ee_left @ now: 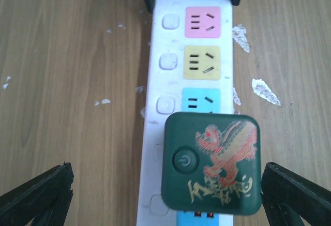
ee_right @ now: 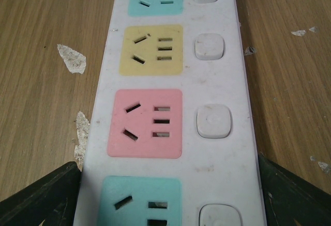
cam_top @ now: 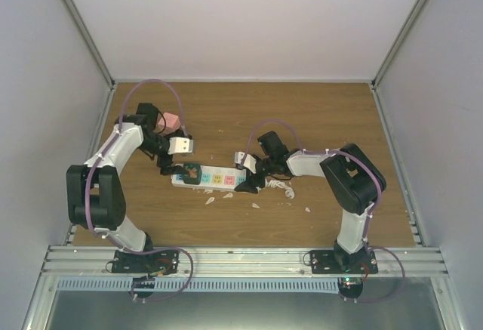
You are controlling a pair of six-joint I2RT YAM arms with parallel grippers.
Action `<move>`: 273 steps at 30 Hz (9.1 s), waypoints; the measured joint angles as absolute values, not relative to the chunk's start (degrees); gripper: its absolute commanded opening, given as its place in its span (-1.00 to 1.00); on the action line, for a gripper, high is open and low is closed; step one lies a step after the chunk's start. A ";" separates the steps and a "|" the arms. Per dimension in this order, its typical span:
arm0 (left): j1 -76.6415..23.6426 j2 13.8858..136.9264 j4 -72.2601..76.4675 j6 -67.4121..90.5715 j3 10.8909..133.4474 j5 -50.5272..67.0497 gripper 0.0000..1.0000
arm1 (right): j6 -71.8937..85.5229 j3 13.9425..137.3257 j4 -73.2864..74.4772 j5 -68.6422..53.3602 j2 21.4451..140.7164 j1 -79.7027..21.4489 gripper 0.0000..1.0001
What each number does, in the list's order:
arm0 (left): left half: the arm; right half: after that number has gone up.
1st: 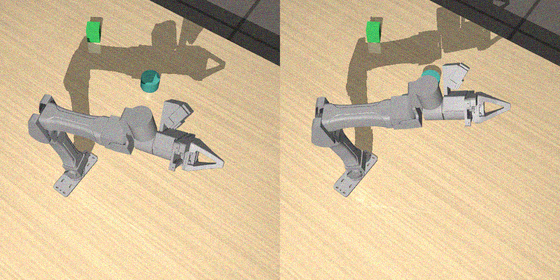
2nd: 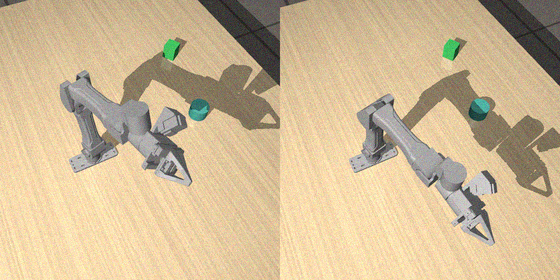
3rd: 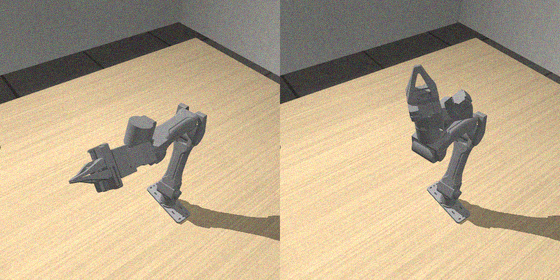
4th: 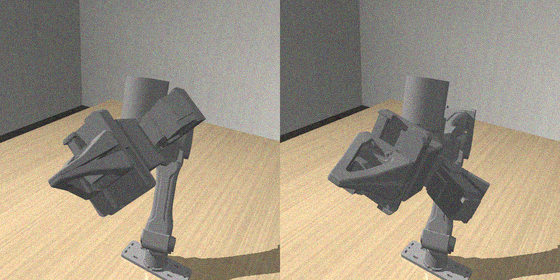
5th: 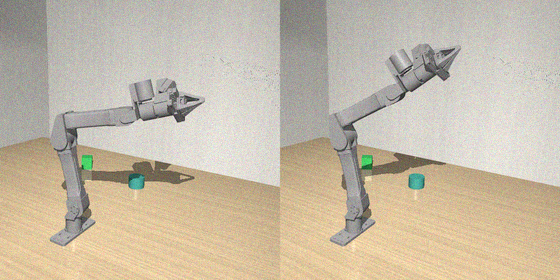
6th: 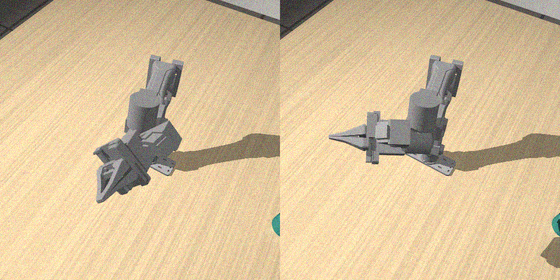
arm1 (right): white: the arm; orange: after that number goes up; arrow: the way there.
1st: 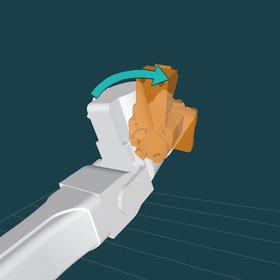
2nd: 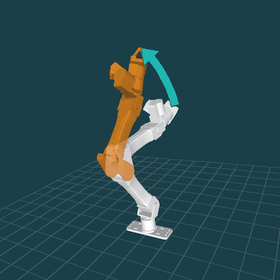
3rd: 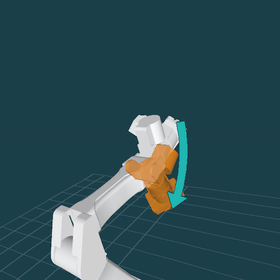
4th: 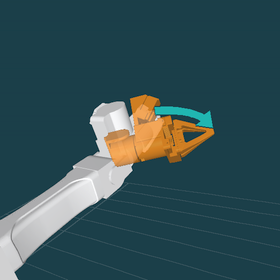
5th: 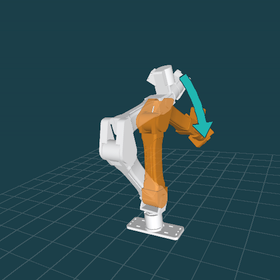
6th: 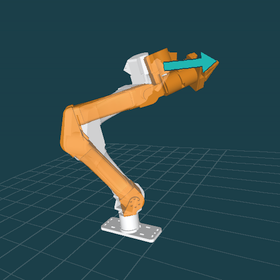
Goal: Pull the plug off the socket
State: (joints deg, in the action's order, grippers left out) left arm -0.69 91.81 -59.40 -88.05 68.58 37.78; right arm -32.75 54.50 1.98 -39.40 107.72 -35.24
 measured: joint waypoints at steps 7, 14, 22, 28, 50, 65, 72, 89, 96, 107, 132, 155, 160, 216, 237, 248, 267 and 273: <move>-3.05 91.81 -59.35 -88.62 65.89 35.73 0.88 | -32.77 54.54 2.11 -39.33 107.72 -35.27 0.72; -3.79 91.81 -58.50 -88.12 62.00 33.52 0.61 | -33.01 54.57 2.11 -39.31 107.72 -35.31 0.77; -5.34 90.76 -53.78 -86.35 60.20 33.34 0.14 | -33.19 54.33 2.13 -38.72 107.70 -35.31 0.86; -7.55 90.21 -51.96 -84.53 59.27 33.58 0.02 | -33.21 54.08 2.15 -38.28 107.68 -35.31 0.99; -21.89 90.61 -40.66 -68.86 57.84 34.48 -0.10 | -33.32 53.28 2.57 -38.06 107.57 -35.38 0.88; -23.70 91.13 -37.82 -65.93 57.25 34.50 0.59 | -34.15 52.38 2.55 -37.74 106.80 -35.42 0.27; -24.49 91.11 -35.75 -65.58 55.24 33.23 0.33 | -34.30 52.27 2.50 -37.78 106.76 -35.42 0.09; -23.53 90.35 -39.75 -62.19 57.67 35.42 -0.21 | -35.35 52.27 2.55 -40.21 106.34 -35.40 -0.26; -22.72 90.37 -41.76 -62.52 58.72 37.01 -0.30 | -35.29 52.27 2.31 -40.99 106.06 -35.40 -0.32; -24.10 87.88 -38.17 -65.10 55.29 35.00 -0.37 | -35.31 52.27 2.68 -40.66 106.13 -35.59 -0.39; -21.61 87.07 -39.20 -65.14 56.36 41.58 -0.39 | -34.04 53.82 2.96 -38.85 108.18 -35.79 -0.44; 1.56 84.29 -48.05 -65.54 56.34 46.00 -0.32 | -34.04 53.91 3.03 -38.89 108.22 -35.79 -0.36; 9.15 86.46 -50.09 -65.60 56.36 47.18 -0.31 | -34.06 53.91 3.03 -38.89 108.22 -35.79 -0.35; 29.74 101.86 -45.10 -57.54 66.13 41.52 0.98 | -34.13 54.43 4.03 -38.81 108.25 -35.79 -0.01; 25.78 91.57 -43.81 -57.54 64.90 40.60 0.98 | -35.24 56.34 6.42 -35.59 108.44 -36.95 0.86; 19.40 88.97 -43.16 -56.82 64.90 39.46 0.98 | -35.81 60.16 11.20 -28.53 108.44 -37.76 0.52; 11.05 88.53 -41.50 -53.52 65.65 37.36 0.98 | -32.49 61.52 15.25 -24.12 107.90 -19.79 0.48; 9.50 88.53 -41.32 -52.97 66.59 37.12 0.98 | -32.53 61.63 16.23 -24.27 107.90 -10.31 0.50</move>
